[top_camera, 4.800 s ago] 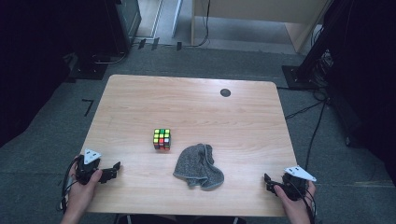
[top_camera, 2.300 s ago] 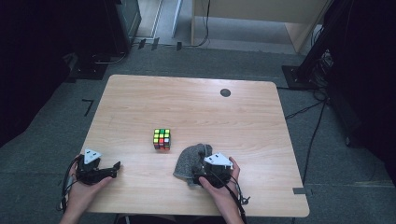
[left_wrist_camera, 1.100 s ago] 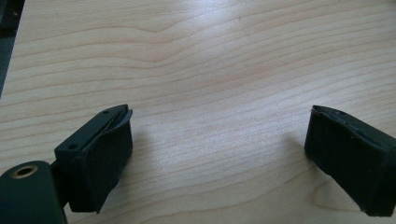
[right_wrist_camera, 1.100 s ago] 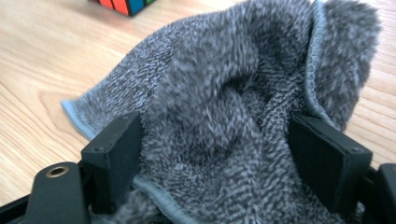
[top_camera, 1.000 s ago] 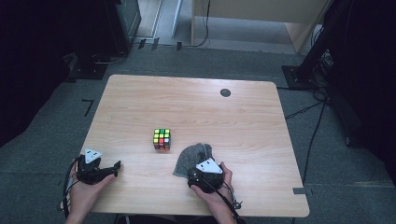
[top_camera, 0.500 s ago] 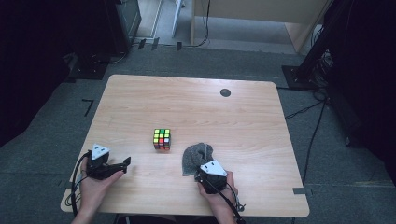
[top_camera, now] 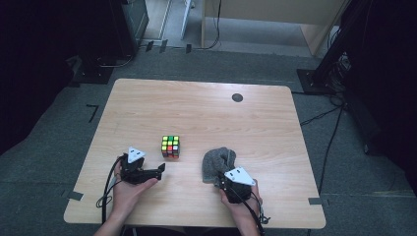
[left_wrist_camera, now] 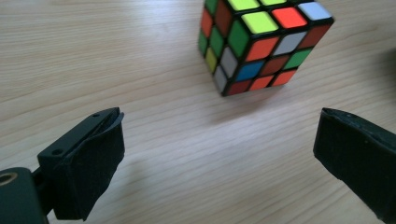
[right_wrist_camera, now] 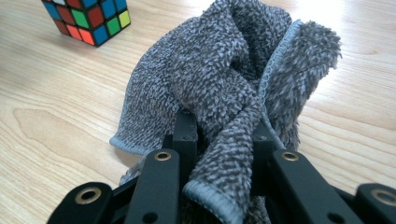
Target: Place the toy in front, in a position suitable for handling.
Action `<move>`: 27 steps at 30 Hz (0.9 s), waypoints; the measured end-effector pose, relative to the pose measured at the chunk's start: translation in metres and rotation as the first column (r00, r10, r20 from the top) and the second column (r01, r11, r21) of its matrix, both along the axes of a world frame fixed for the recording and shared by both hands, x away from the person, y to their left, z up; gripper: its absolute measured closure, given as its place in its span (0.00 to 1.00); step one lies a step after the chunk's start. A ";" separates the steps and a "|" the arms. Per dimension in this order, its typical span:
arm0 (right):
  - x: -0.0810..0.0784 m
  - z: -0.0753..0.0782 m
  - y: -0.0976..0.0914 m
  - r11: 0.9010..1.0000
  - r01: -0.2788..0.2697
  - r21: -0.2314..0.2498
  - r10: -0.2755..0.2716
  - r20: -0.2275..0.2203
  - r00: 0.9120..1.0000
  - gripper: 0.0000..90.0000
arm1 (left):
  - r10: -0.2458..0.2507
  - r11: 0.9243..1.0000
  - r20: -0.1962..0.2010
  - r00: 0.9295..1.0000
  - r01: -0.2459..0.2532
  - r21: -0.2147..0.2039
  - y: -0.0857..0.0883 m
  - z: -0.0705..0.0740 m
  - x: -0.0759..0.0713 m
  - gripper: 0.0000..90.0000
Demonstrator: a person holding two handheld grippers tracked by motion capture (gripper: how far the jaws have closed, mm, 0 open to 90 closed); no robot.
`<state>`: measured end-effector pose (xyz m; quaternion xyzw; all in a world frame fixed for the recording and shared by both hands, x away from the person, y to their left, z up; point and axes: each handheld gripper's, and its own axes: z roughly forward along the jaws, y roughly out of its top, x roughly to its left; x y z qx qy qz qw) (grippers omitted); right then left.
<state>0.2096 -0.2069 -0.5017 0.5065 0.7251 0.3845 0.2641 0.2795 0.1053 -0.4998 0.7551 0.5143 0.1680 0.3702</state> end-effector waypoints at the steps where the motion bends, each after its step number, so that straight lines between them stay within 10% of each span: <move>1: 0.000 0.000 -0.002 1.000 0.003 0.000 -0.003 -0.001 1.000 0.81 | 0.003 1.000 -0.009 1.000 -0.003 -0.010 -0.005 -0.001 0.001 0.02; 15: -0.001 0.003 -0.010 1.000 0.013 0.010 -0.013 -0.004 1.000 0.80 | 0.054 0.997 -0.020 0.998 -0.053 0.051 -0.056 -0.007 0.018 0.01; 27: -0.002 0.004 -0.012 1.000 0.011 0.016 -0.011 -0.002 1.000 0.80 | 0.185 0.982 -0.029 0.982 -0.184 0.053 -0.066 -0.011 0.035 0.07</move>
